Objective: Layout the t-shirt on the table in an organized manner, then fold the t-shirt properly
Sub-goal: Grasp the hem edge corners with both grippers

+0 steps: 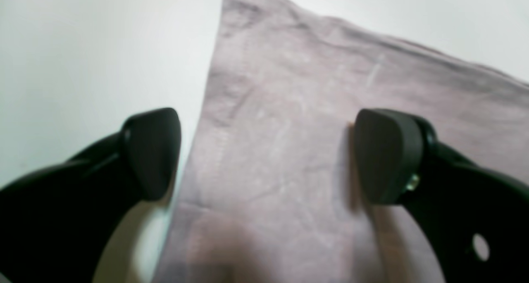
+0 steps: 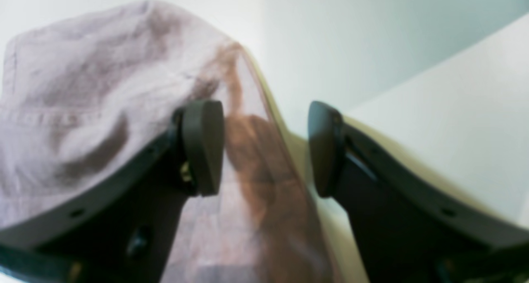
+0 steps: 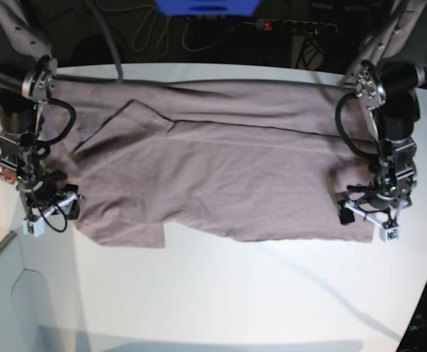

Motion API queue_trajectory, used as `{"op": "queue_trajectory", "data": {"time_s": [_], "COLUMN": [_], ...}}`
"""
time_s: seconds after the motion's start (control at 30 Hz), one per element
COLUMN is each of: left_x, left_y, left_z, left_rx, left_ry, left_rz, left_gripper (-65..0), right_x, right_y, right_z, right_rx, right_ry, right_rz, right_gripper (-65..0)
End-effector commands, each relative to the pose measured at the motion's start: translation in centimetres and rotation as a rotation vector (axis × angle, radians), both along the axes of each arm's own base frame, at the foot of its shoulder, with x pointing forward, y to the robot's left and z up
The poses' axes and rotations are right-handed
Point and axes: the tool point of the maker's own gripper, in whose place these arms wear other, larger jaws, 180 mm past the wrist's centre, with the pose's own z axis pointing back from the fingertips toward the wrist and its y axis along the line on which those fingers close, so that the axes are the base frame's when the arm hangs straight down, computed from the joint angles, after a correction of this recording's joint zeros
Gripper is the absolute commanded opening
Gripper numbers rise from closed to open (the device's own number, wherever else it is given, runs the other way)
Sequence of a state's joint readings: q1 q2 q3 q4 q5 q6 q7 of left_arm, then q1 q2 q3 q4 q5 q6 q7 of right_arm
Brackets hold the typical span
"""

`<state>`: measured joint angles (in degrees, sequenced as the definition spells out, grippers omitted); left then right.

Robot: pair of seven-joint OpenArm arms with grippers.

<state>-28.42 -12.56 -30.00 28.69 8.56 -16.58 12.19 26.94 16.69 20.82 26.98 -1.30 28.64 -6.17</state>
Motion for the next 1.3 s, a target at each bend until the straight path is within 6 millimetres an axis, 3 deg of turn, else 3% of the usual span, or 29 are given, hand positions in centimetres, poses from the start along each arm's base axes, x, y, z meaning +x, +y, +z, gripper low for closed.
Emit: {"op": "queue_trajectory", "data": {"time_s": [0.0,0.73,0.97,1.27], "left_x": [2.0,2.3,1.8,2.4], "left_y": [1.0,0.7,-0.3,-0.1], "left_z": [2.6,2.8,1.0,1.8], "left_rx": [0.016,0.006,-0.042,-0.03], "left_ry": [-0.072,-0.086,-0.038,-0.103], "left_rz": [0.01,0.004,0.005,0.015], "left_gripper": [0.0,0.0,0.0,0.0], "right_x": [1.2,1.7,1.8,1.9], "right_y": [-0.8,-0.7,0.4,0.8], "right_z": [1.4,1.9,1.6,1.5], "right_rx": [-0.013,-0.011,-0.037,-0.049], "right_ry": [-0.033,-0.044,-0.027,-0.023], "right_rz": [-0.007,-0.007,0.048,0.071], "right_gripper": [-32.0,-32.0,-32.0,-32.0]}}
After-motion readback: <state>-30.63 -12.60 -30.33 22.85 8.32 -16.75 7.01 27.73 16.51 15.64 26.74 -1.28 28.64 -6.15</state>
